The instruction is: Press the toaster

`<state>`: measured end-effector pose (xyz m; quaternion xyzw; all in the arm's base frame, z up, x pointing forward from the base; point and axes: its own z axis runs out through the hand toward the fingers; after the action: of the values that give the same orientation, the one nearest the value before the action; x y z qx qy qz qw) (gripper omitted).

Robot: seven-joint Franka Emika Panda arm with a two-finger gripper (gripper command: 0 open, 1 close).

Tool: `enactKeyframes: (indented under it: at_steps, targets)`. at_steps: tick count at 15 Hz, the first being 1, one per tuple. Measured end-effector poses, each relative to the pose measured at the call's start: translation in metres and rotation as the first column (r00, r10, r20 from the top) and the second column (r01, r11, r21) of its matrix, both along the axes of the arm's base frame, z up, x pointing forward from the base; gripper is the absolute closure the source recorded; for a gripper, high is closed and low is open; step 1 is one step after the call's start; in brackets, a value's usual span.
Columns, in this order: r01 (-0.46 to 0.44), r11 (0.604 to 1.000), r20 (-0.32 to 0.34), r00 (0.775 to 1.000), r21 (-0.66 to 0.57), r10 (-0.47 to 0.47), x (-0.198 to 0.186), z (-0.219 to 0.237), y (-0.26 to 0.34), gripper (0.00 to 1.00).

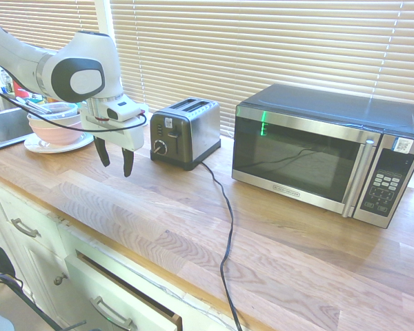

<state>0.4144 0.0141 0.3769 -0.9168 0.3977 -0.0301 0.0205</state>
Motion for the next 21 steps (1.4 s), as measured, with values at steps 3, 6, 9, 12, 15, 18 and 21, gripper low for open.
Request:
enactKeyframes:
  at_steps: [3,6,9,12,15,18,21]
  targets:
    - [0.005,1.0,-0.005,1.0,-0.01,-0.005,-0.001,-0.001,0.001,0.0]
    - [0.014,1.0,-0.001,1.0,-0.017,-0.014,0.0,0.0,0.0,0.0]
    - [0.044,0.998,0.043,0.998,-0.035,-0.043,0.006,0.007,-0.018,0.0]
    - [0.076,0.996,0.107,0.992,-0.05,-0.07,0.028,0.037,-0.055,0.0]
    - [0.086,0.994,0.183,0.98,-0.062,-0.073,0.071,0.082,-0.096,0.0]
    - [0.032,0.996,0.207,0.978,-0.078,-0.015,0.116,0.101,-0.094,0.0]
    - [-0.006,0.996,0.209,0.978,-0.092,0.025,0.14,0.108,-0.082,0.0]
